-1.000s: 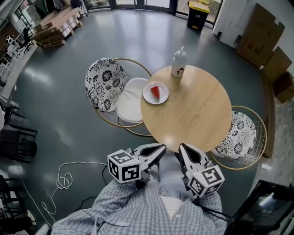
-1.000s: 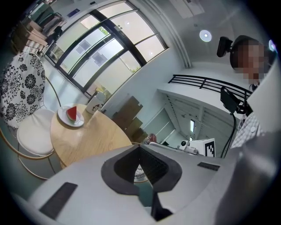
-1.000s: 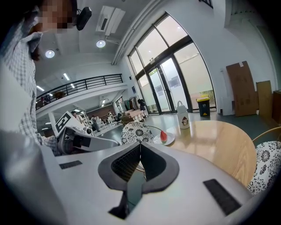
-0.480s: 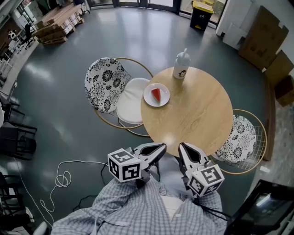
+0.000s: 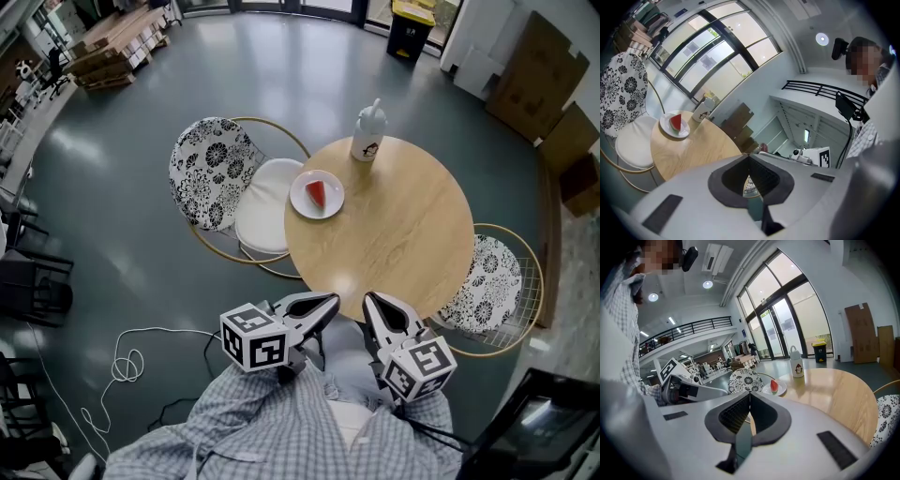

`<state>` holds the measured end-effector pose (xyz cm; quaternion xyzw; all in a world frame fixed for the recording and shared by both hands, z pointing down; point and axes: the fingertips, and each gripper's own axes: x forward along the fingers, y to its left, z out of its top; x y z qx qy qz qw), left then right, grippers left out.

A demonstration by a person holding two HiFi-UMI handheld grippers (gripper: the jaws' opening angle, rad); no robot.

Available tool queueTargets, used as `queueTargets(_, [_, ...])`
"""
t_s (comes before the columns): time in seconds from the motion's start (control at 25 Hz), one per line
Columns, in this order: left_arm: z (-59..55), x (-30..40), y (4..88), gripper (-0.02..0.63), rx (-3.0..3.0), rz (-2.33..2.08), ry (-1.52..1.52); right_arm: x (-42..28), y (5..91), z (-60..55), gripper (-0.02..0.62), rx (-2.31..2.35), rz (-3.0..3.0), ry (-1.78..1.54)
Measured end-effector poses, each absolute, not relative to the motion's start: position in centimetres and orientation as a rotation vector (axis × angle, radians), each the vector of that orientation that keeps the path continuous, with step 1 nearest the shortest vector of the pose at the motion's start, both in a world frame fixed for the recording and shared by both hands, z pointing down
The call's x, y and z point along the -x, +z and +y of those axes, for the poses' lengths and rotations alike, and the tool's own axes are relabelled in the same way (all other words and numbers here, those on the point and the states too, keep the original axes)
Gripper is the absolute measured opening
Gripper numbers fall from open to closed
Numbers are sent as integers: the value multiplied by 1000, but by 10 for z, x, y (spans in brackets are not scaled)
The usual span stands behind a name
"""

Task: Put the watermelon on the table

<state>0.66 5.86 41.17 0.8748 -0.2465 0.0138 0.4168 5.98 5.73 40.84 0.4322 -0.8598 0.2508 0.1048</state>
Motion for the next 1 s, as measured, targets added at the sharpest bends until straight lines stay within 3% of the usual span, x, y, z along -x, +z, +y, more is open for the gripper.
queueTargets(1.0, [65,-6,411,8,-2197,-626,45,-58,410,62,9,-1261,-2550,766])
